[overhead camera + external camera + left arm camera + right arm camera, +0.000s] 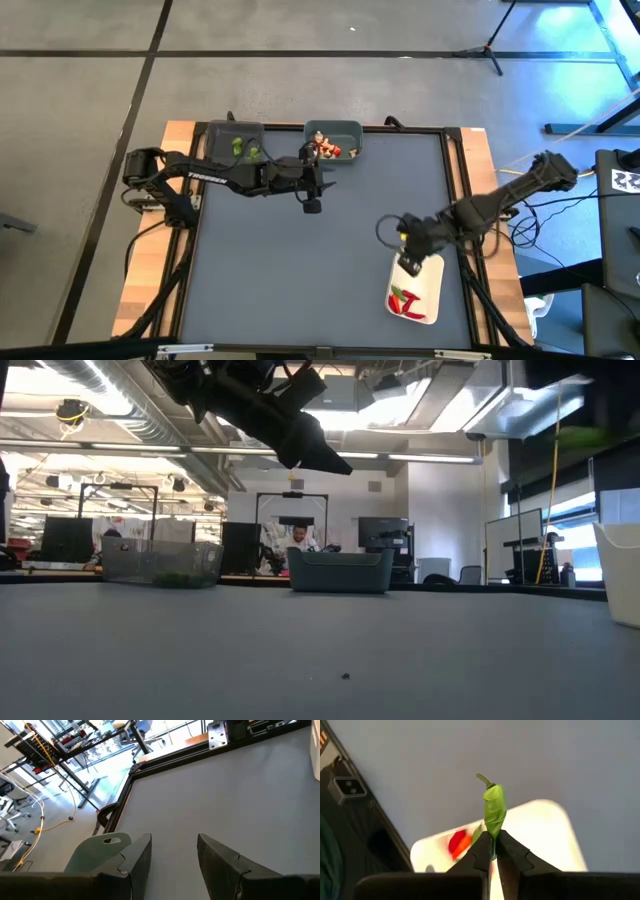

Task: Sort produce into baskets
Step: Put the green chili pepper into the white bin, then return to Home Position

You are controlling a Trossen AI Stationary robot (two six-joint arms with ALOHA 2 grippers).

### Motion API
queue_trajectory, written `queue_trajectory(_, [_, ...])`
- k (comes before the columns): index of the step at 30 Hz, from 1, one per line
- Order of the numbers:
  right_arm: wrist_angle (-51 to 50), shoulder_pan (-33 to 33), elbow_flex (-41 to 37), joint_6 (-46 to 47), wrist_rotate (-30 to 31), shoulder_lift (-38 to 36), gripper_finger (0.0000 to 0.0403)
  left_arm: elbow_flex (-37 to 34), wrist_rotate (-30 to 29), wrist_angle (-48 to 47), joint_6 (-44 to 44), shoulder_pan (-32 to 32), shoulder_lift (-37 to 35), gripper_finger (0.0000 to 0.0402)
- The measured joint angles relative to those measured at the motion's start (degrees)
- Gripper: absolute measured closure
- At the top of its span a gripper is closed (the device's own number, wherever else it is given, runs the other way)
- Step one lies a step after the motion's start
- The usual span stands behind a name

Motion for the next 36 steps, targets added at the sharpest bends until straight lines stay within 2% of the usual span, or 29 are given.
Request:
queue_trajectory(3, [0.5, 5.86, -0.31, 6.52, 2.01, 0.23, 0.0384, 0.0, -0.02, 0.04, -0.11, -0.61, 0.0, 0.0247])
queue_trajectory(7, [1.5, 11.74, -2.72, 15.05, 1.4, 2.39, 0.0384, 0.0, -0.01, 0.14, -1.07, -1.7, 0.0, 0.0247])
queue_trajectory(11, [1.95, 15.54, -4.81, 17.29, 0.15, 5.5, 0.0384, 0.0, 0.0, 0.12, -1.96, -3.02, 0.02, 0.0247])
queue_trajectory(14, [1.75, 15.88, -5.34, 16.81, -0.03, 7.22, 0.0376, 0.0, -0.01, 0.12, -2.02, -4.05, 0.02, 0.0247])
queue_trajectory(23, [-1.93, 14.03, -5.34, 6.88, -0.03, 9.05, 0.0262, 0.0, -0.02, 0.1, -3.69, -6.1, 0.01, 0.0246])
queue_trajectory(26, [-1.23, 12.81, -5.31, 1.32, -0.38, 8.52, 0.0241, 0.0, 0.0, 0.41, -5.15, -6.5, 0.01, 0.0247])
queue_trajectory(30, [-0.88, 9.87, -4.27, -8.08, 2.55, 6.56, 0.0242, -0.01, 0.59, -0.13, -5.25, -6.66, -0.47, 0.0263])
queue_trajectory(36, [2.38, 4.24, -4.54, -23.26, 10.0, 0.11, 0.0286, 0.0, 9.27, -3.73, -7.04, -5.29, -4.25, 0.0322])
